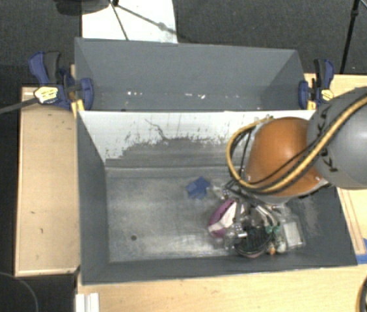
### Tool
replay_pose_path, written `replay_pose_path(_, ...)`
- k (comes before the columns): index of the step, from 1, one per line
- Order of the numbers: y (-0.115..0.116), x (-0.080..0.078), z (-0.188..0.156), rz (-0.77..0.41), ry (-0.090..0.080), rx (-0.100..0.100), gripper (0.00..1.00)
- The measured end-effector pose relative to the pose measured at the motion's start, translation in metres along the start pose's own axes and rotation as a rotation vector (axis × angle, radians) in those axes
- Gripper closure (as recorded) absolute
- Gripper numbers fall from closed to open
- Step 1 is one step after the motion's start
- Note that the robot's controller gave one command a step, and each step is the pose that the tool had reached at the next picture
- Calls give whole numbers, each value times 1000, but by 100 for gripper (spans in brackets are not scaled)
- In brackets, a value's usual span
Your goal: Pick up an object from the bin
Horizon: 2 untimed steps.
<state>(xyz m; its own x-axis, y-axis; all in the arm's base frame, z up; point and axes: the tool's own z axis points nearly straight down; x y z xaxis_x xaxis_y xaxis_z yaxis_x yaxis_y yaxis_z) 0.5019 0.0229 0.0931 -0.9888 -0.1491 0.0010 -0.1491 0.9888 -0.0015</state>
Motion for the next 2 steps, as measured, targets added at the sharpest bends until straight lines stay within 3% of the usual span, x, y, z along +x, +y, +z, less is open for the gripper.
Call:
replay_pose_path(1,-49,-8,23,-6,-4,-1,0)
replay_pose_path(2,-47,-8,21,-5,-4,-2,100)
